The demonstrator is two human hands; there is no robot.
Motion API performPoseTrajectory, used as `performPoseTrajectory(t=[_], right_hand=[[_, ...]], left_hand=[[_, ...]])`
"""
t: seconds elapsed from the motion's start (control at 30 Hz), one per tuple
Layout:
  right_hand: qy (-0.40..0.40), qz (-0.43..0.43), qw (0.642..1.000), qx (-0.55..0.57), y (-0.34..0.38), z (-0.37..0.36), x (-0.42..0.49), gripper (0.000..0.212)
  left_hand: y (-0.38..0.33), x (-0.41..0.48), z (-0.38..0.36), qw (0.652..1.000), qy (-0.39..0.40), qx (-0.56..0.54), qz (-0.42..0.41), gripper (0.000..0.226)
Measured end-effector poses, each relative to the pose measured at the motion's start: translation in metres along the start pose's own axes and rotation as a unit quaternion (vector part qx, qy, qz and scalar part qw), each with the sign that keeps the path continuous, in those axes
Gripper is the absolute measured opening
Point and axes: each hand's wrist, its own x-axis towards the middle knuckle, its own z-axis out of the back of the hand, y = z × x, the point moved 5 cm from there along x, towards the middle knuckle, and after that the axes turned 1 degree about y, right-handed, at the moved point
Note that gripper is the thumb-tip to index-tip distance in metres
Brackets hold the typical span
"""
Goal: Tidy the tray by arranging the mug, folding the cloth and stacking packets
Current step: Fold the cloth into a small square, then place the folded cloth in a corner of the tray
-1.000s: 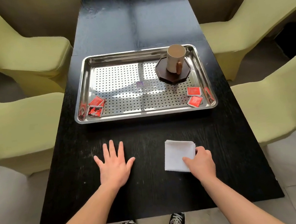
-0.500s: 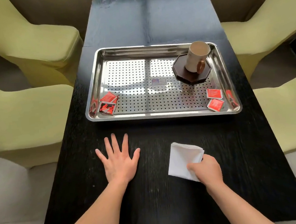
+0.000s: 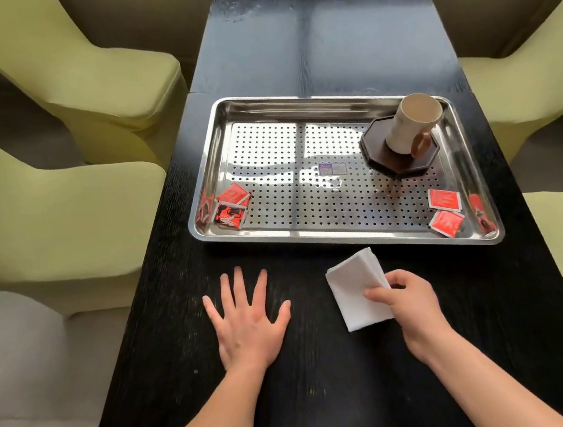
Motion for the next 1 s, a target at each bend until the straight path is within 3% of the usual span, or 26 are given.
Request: performPoseTrajectory(t=[0.1, 0.2, 0.43, 0.57, 0.77, 1.0], right_hand=[[-0.005, -0.055, 0.998, 0.021, -0.001, 0.009, 0.006, 0.017], [0.038, -0.090, 0.994, 0.040, -0.004, 0.012, 0.001, 0.022], [0.118, -0.003, 0.985, 0.126, 0.071, -0.025, 0.018, 0.034], [0.150, 0.028, 0.981, 0.120, 0.128, -0.072, 0.057, 0.037], [0.170, 0.027, 0.976, 0.130, 0.189, -0.136, 0.125, 0.044], [0.151, 0.006, 0.978, 0.143, 0.208, -0.183, 0.187, 0.042]], left_hand=[[0.000, 0.000, 0.001, 1.000, -0.001, -0.001, -0.003, 0.076], [0.000, 0.000, 0.000, 1.000, 0.001, -0.005, -0.002, 0.076], [0.000, 0.000, -0.001, 1.000, -0.006, -0.008, 0.000, 0.074], [0.001, 0.000, -0.002, 1.000, -0.011, -0.020, -0.002, 0.074], [0.003, -0.002, -0.003, 0.999, -0.030, -0.044, -0.010, 0.072], [0.003, -0.001, -0.004, 0.997, -0.045, -0.054, -0.011, 0.072]])
